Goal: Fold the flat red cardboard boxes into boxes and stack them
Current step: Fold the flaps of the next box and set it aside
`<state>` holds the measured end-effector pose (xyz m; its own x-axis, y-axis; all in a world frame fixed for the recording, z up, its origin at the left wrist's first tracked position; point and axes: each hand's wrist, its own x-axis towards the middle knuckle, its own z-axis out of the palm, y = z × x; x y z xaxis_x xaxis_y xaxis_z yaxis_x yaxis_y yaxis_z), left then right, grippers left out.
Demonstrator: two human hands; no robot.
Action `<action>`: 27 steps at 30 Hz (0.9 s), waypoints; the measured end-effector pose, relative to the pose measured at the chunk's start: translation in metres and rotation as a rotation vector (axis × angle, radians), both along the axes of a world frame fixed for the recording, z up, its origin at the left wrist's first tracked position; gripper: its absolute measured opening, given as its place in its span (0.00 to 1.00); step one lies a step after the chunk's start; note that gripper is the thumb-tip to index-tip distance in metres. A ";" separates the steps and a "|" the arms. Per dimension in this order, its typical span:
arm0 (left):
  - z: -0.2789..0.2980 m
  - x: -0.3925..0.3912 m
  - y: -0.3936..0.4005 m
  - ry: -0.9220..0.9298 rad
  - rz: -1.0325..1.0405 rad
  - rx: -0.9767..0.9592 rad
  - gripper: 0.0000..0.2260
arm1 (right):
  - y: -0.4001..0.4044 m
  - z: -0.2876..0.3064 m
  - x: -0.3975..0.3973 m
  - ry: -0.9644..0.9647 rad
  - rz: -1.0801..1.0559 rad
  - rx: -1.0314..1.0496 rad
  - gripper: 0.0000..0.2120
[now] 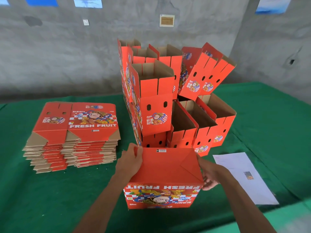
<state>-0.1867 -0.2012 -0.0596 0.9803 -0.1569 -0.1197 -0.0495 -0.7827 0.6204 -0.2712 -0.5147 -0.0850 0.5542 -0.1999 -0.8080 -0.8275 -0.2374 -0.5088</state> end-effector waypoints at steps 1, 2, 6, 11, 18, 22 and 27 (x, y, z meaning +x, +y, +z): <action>0.000 -0.002 0.000 0.001 0.015 -0.011 0.15 | -0.001 0.002 -0.001 0.013 0.020 0.030 0.53; 0.000 -0.004 0.000 0.000 0.032 -0.033 0.15 | -0.001 0.004 -0.004 0.031 0.041 0.058 0.53; 0.004 -0.009 0.005 -0.035 0.104 -0.130 0.17 | -0.004 -0.001 -0.018 0.075 0.115 0.137 0.48; 0.019 -0.017 0.000 -0.015 0.077 -0.121 0.15 | -0.004 -0.009 -0.046 0.031 0.010 0.268 0.49; 0.045 -0.047 -0.028 0.160 -0.197 -0.202 0.08 | -0.054 0.071 -0.112 -0.349 -0.080 0.208 0.43; 0.056 -0.057 -0.086 0.228 -0.404 -0.226 0.10 | -0.075 0.163 -0.155 -0.681 -0.062 -0.094 0.35; 0.075 -0.064 -0.187 0.325 -0.373 -0.612 0.13 | -0.055 0.223 -0.176 -0.927 0.038 -0.530 0.25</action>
<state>-0.2505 -0.3879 0.0150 0.7807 -0.5992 -0.1771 0.0158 -0.2645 0.9643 -0.4469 -0.5701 0.1376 0.9211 -0.3713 0.1172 -0.1574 -0.6306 -0.7600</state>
